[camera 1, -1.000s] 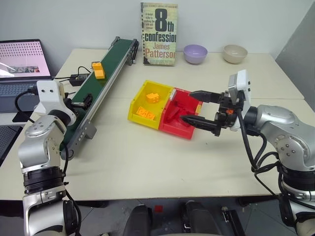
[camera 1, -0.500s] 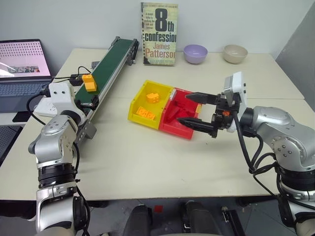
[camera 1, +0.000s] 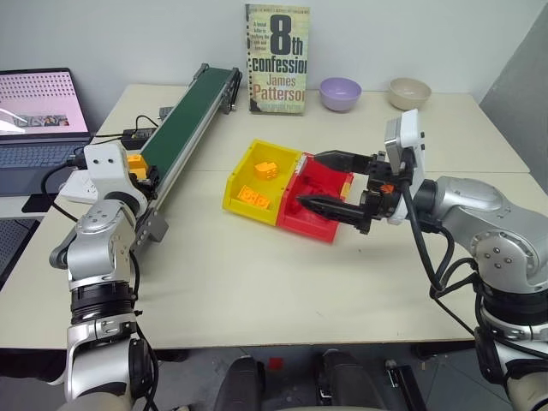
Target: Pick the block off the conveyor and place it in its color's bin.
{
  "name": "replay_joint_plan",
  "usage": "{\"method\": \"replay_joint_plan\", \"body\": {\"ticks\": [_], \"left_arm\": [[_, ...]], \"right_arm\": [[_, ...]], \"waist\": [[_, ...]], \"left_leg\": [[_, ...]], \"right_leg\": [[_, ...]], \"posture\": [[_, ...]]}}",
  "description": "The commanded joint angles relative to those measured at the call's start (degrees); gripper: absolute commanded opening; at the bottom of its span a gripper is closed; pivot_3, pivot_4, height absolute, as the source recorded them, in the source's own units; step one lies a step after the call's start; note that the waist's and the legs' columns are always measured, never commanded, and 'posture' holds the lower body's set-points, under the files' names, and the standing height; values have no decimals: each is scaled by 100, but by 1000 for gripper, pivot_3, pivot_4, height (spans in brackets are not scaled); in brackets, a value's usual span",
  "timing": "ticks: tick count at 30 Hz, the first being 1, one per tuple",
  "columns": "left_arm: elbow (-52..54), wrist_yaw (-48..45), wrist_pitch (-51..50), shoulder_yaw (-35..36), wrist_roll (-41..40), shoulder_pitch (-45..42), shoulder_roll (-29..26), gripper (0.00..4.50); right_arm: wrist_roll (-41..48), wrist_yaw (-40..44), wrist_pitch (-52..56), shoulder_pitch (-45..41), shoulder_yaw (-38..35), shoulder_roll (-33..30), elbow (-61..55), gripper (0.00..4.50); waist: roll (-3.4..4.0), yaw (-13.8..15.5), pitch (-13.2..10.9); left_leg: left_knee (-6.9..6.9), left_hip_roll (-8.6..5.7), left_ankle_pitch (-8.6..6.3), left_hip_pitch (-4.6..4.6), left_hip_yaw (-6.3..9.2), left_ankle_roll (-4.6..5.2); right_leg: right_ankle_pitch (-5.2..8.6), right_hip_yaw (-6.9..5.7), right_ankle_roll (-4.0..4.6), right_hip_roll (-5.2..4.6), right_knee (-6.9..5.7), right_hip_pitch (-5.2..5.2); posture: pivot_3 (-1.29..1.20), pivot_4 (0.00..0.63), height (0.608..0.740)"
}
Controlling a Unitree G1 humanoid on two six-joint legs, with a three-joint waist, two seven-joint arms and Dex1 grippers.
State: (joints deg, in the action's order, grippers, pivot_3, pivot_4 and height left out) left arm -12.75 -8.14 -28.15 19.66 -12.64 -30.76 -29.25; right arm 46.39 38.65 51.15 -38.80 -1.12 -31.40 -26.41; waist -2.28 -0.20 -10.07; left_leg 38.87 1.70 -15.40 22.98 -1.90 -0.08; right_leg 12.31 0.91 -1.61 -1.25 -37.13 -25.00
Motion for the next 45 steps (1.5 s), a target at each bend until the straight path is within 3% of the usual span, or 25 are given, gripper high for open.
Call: {"method": "replay_joint_plan", "body": {"ticks": [1, 9, 16, 21, 27, 28, 34, 40, 45], "left_arm": [[467, 78, -91, 226, -34, 127, -139, 1626], [862, 138, -350, 360, -120, 318, -127, 1500], [718, -1723, -579, -879, -595, -1019, -181, 1500], [-24, -3199, -83, -1940, -377, -1669, -101, 1500], [-1753, -3795, 1011, -2513, 163, -2503, 308, 1500], [-1985, -3884, 1150, -2553, 224, -2584, 336, 2201], [-3025, -4100, 1792, -2538, 485, -3018, 396, 3287], [-3228, -4289, 1949, -2395, 496, -3172, 313, 4467], [-1798, -5449, 1246, -2425, 251, -2543, -603, 4490]], "right_arm": [[105, 39, -19, -203, -127, -53, 11, 4500], [100, 4, -45, -126, -136, -57, -18, 4500], [-323, -356, -96, 567, -213, -483, -546, 4500], [-722, -546, -192, 1246, -38, -762, -1077, 4500], [-959, -904, -246, 1723, -64, -686, -1405, 4500], [-964, -982, -215, 1778, -92, -659, -1485, 4500], [-880, -1309, -69, 2003, -245, -600, -1808, 4500], [-813, -1430, 24, 1948, -288, -617, -1846, 4500], [-932, -948, -134, 1604, -306, -1015, -1362, 4500]], "waist": [[0, -1, 0], [0, -1, 0], [-4, 129, 2], [-4, 74, 2], [-4, -4, 1], [-3, -10, 1], [-3, -27, 1], [-4, -4, 1], [0, -81, -2]], "left_leg": [[0, 1, 0, 0, 2, 0], [-1, 4, 0, 0, 4, 0], [9, -9, 0, 16, 15, 0], [5, -14, -1, 12, 0, 1], [4, -19, 0, 12, 5, 1], [4, -14, 0, 11, 1, 1], [2, -4, 0, 6, 6, 1], [4, -9, 0, 12, 3, 1], [3, -8, -1, 12, 0, 1]], "right_leg": [[0, -1, 0, 0, 0, 0], [0, -3, 0, -5, 0, 0], [0, -18, 0, -1, 8, 3], [1, -2, -1, 0, 13, 1], [4, -13, 1, 31, 10, -2], [3, 0, 1, 40, 11, -7], [5, -1, 2, 53, 5, -6], [4, 1, 1, 41, 12, -6], [4, 3, 1, 38, 9, -9]], "posture": [[0, 150, 740], [0, 150, 740], [0, 150, 740], [0, 150, 740], [0, 150, 740], [0, 150, 740], [0, 150, 740], [0, 150, 740], [0, 150, 740]]}}
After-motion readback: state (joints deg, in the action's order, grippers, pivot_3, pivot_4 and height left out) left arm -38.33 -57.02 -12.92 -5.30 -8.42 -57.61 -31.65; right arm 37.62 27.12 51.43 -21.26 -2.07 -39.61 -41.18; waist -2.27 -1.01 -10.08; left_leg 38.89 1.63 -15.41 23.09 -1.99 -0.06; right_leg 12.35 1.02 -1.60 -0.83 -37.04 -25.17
